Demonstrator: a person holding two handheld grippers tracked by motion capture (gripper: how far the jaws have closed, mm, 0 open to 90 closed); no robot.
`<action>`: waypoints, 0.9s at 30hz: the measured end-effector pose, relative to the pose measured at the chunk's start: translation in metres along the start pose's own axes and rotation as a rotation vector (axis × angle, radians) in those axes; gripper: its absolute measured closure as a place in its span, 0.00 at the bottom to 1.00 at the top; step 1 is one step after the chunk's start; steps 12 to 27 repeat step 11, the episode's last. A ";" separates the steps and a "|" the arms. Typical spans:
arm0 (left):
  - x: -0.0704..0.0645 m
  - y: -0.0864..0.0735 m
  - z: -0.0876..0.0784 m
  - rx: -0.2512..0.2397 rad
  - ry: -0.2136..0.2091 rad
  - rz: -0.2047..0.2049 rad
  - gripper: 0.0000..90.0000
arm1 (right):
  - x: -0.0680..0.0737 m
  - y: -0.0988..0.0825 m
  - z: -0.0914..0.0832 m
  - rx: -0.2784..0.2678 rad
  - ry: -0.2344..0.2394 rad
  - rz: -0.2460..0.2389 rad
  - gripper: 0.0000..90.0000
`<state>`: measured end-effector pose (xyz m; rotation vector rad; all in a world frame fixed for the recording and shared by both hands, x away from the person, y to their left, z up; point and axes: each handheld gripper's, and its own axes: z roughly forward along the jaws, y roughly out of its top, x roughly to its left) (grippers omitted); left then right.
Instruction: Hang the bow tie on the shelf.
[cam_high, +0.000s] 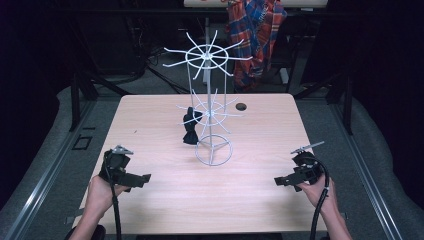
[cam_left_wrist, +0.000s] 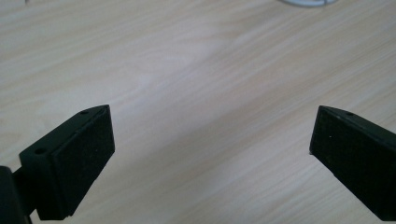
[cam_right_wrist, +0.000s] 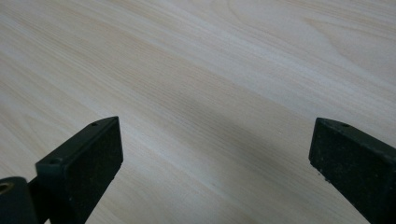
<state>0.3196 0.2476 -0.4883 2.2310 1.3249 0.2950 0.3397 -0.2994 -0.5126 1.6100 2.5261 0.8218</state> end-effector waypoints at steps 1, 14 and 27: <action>0.000 -0.003 0.001 0.013 0.004 0.004 0.00 | 0.000 0.000 0.000 -0.001 0.003 -0.001 0.03; -0.007 -0.009 0.009 0.049 0.021 0.032 0.00 | 0.002 0.003 0.003 -0.004 0.010 -0.017 0.04; -0.007 -0.009 0.009 0.049 0.021 0.032 0.00 | 0.002 0.003 0.003 -0.004 0.010 -0.017 0.04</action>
